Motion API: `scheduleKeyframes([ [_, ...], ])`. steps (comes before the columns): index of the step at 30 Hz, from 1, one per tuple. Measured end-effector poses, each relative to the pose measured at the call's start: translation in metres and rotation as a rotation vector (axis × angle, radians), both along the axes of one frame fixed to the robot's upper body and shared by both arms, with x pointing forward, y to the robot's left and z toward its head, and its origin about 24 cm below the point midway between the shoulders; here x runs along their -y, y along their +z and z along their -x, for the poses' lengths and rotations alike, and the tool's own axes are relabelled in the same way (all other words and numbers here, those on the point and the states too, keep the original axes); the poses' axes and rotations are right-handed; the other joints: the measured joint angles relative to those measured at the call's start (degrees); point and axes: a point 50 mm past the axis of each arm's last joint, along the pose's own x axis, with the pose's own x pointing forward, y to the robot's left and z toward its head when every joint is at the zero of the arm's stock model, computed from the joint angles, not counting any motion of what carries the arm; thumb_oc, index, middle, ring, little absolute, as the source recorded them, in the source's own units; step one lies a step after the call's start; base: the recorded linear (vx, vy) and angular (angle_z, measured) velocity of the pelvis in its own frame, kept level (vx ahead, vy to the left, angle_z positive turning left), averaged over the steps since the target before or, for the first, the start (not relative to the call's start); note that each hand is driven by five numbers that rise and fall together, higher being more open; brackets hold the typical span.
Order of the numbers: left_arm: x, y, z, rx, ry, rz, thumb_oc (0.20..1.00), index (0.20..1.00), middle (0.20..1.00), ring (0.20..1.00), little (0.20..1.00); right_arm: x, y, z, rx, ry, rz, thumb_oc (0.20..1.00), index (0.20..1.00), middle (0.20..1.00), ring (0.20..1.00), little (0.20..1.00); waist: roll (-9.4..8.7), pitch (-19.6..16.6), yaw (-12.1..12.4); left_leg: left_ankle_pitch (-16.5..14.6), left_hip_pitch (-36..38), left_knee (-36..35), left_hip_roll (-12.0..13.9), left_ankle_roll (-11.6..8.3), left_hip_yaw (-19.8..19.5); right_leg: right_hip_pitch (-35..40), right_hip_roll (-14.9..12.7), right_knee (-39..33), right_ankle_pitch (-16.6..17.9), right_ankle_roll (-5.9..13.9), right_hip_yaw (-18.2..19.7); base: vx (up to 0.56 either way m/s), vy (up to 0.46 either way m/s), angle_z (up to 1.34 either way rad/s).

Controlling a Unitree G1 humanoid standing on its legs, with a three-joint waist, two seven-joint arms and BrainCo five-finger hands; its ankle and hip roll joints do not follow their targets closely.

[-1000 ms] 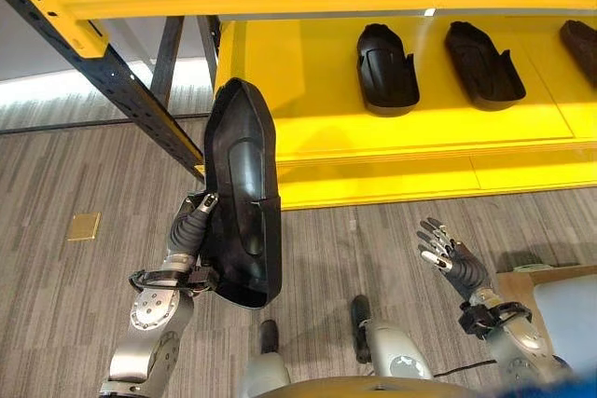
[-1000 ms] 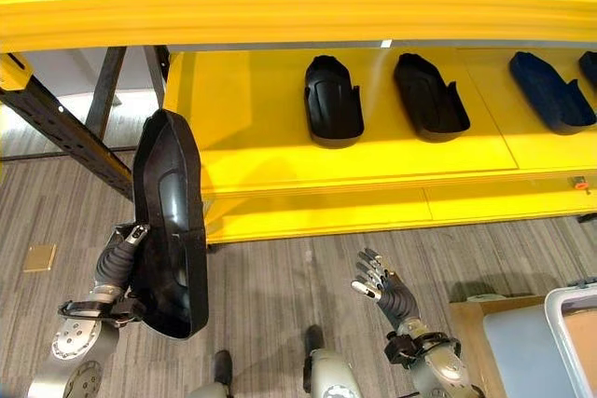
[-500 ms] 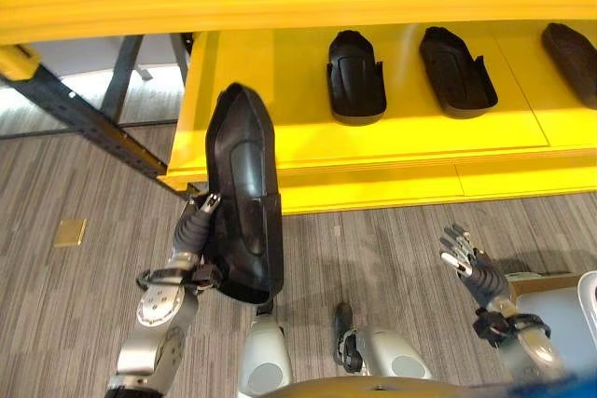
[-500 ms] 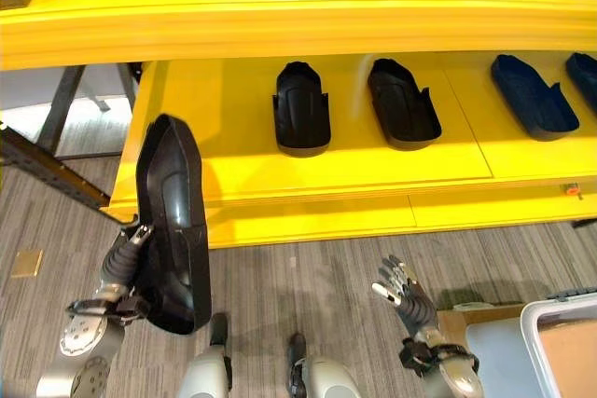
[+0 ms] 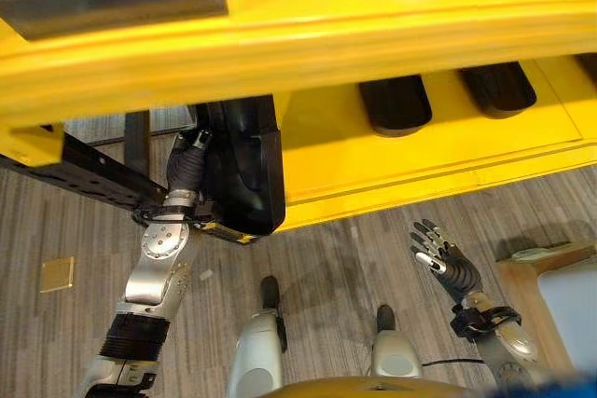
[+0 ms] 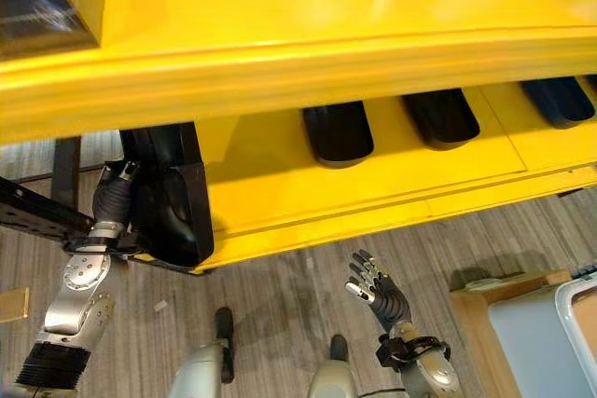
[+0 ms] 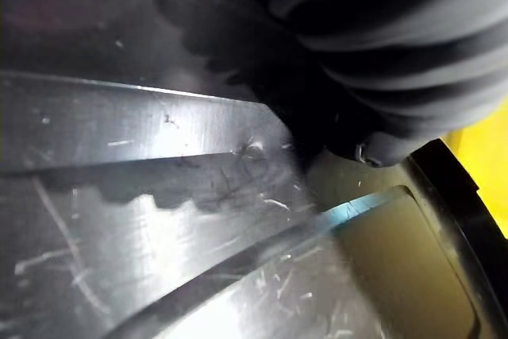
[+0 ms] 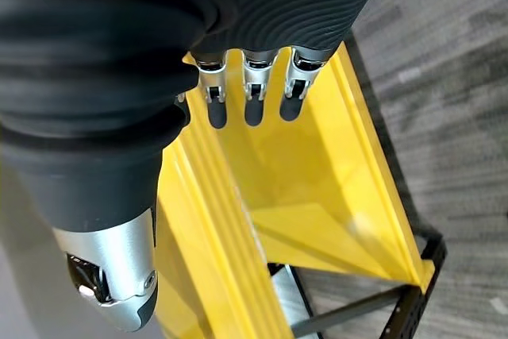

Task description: Move parts from the plastic box to the shelf.

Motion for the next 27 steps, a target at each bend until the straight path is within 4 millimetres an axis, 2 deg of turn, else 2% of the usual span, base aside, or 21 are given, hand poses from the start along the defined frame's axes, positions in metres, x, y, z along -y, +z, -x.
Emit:
scheduleKeyframes([
  [2, -0.001, -0.009, -0.001, -0.037, 0.011, 0.006, 0.2, 0.2, 0.2, 0.2, 0.2, 0.004, -0.002, 0.004, -0.017, -0.006, 0.011, 1.0, 1.0, 1.0, 1.0, 1.0, 0.95, -0.28, -0.39, -0.01, -0.06, -0.18, 1.52, -0.26, -0.35, -0.28, 1.61, 0.34, -0.26, -1.01, 0.07, -0.01, -0.006, -0.1],
  [4, 0.0, -0.007, -0.008, -0.04, 0.02, 0.001, 0.2, 0.2, 0.2, 0.2, 0.2, 0.006, -0.003, 0.005, -0.029, 0.001, 0.027, 1.0, 1.0, 1.0, 1.0, 1.0, 1.03, -0.32, -0.84, 0.07, -0.51, 0.16, 2.0, -0.46, -0.94, -0.94, 2.21, 1.71, -0.43, -1.24, 0.05, -0.02, -0.001, 0.02],
  [8, 0.002, 0.018, -0.03, 0.024, 0.028, -0.024, 0.2, 0.2, 0.2, 0.2, 0.2, 0.006, -0.001, 0.002, -0.026, 0.021, 0.038, 1.0, 1.0, 1.0, 1.0, 1.0, 0.8, -0.29, -1.16, 0.21, -2.76, 2.61, 1.8, -0.75, -1.26, -3.94, 1.9, 6.04, -2.14, -1.32, 0.32, -0.04, -0.001, 0.07],
  [9, 0.004, 0.027, -0.04, 0.034, 0.026, -0.057, 0.2, 0.2, 0.2, 0.2, 0.2, 0.001, -0.001, -0.001, -0.023, 0.04, 0.034, 1.0, 1.0, 1.0, 1.0, 1.0, 0.7, -0.32, -1.19, -0.53, -3.47, 4.32, 1.5, -0.58, -1.57, -5.02, 1.47, 8.88, -3.63, -1.32, 0.35, -0.04, -0.007, 0.11],
  [11, 0.004, 0.035, -0.046, 0.048, 0.024, -0.077, 0.2, 0.2, 0.2, 0.2, 0.2, -0.003, 0.001, -0.005, -0.013, 0.057, 0.029, 1.0, 1.0, 1.0, 1.0, 1.0, 0.63, -0.29, -1.41, -1.18, -3.56, 5.56, 1.12, -0.56, -1.63, -5.7, 0.93, 11.27, -4.91, -1.12, 0.71, -0.07, -0.01, 0.1],
  [13, 0.011, 0.049, -0.071, 0.029, 0.005, -0.147, 0.2, 0.2, 0.2, 0.2, 0.2, -0.013, 0.002, -0.009, -0.012, 0.115, 0.032, 1.0, 1.0, 1.0, 1.0, 1.0, 0.58, -0.14, -1.55, -5.09, -6.44, 14.12, 0.88, -0.56, -2.85, -9.21, 0.09, 22.9, -10.92, -1.52, 1.34, -0.09, -0.047, 0.17],
  [14, 0.01, 0.051, -0.078, 0.016, 0.015, -0.154, 0.2, 0.2, 0.2, 0.2, 0.2, -0.018, 0.002, -0.011, -0.011, 0.14, 0.032, 1.0, 1.0, 1.0, 1.0, 1.0, 0.53, -0.02, -1.71, -6.46, -7.08, 16.24, 0.88, -0.67, -3.24, -10.21, -0.2, 26.06, -12.75, -1.46, 1.83, -0.04, -0.041, 0.1],
  [16, 0.007, 0.059, -0.088, 0.006, 0.037, -0.121, 0.2, 0.2, 0.2, 0.2, 0.2, -0.022, -0.001, -0.008, -0.034, 0.158, 0.027, 1.0, 1.0, 1.0, 1.0, 1.0, 0.36, 0.26, -2.72, -8.12, -8.58, 20.72, 0.66, -1.05, -4.31, -12.5, -0.71, 33.39, -16.54, -2.27, 2.1, -0.06, -0.066, 0.17],
  [18, 0.001, 0.071, -0.094, 0.011, 0.053, -0.098, 0.2, 0.2, 0.2, 0.2, 0.2, -0.017, -0.007, -0.002, -0.072, 0.149, 0.043, 1.0, 1.0, 1.0, 1.0, 1.0, 0.22, 0.49, -3.02, -8.51, -10.71, 23.22, 1.11, -1.58, -5.88, -15.55, -0.25, 39.49, -19.26, -3.35, 1.91, -0.06, -0.071, 0.16],
  [20, -0.003, 0.074, -0.1, -0.009, 0.066, -0.115, 0.2, 0.2, 0.2, 0.2, 0.2, -0.013, -0.01, 0.003, -0.088, 0.144, 0.054, 1.0, 1.0, 1.0, 1.0, 1.0, 0.27, 0.53, -3.59, -8.24, -11.27, 23.47, 1.47, -2.02, -6.32, -16.34, 0.18, 40.92, -19.84, -3.66, 1.81, -0.05, -0.051, 0.07],
  [21, -0.005, 0.081, -0.106, -0.019, 0.083, -0.133, 0.2, 0.2, 0.2, 0.2, 0.2, -0.012, -0.01, 0.004, -0.093, 0.146, 0.06, 1.0, 1.0, 1.0, 1.0, 1.0, 0.36, 0.61, -3.57, -8.23, -12.07, 23.91, 1.45, -2.06, -6.8, -17.04, 0.24, 41.56, -20.08, -3.75, 1.54, -0.04, -0.043, 0.14],
  [22, -0.01, 0.096, -0.112, -0.01, 0.112, -0.123, 0.2, 0.2, 0.2, 0.2, 0.2, -0.011, -0.01, 0.004, -0.096, 0.145, 0.06, 1.0, 1.0, 1.0, 1.0, 1.0, 0.64, 1.18, -3.62, -7.85, -13.46, 24.15, 1.36, -2.43, -7.34, -18.29, 0.34, 42.5, -20.21, -3.94, 1.19, -0.05, -0.043, 0.12],
  [23, -0.015, 0.1, -0.113, -0.01, 0.129, -0.121, 0.2, 0.2, 0.2, 0.2, 0.2, -0.012, -0.011, 0.004, -0.101, 0.149, 0.06, 1.0, 1.0, 1.0, 1.0, 1.0, 0.66, 1.35, -4.05, -7.85, -13.91, 24.38, 1.3, -2.44, -7.33, -18.9, 0.25, 42.99, -20.45, -4.02, 1.24, -0.03, -0.034, 0.11],
  [27, -0.024, 0.107, -0.119, -0.036, 0.172, -0.097, 0.2, 0.2, 0.2, 0.2, 0.2, -0.012, -0.01, 0.004, -0.101, 0.15, 0.061, 1.0, 1.0, 1.0, 1.0, 1.0, 0.64, 1.8, -4.34, -7.72, -15.56, 25.25, 0.99, -2.7, -7.83, -20.35, 0.04, 44.23, -21.06, -4.05, 0.99, -0.02, -0.026, 0.06],
])
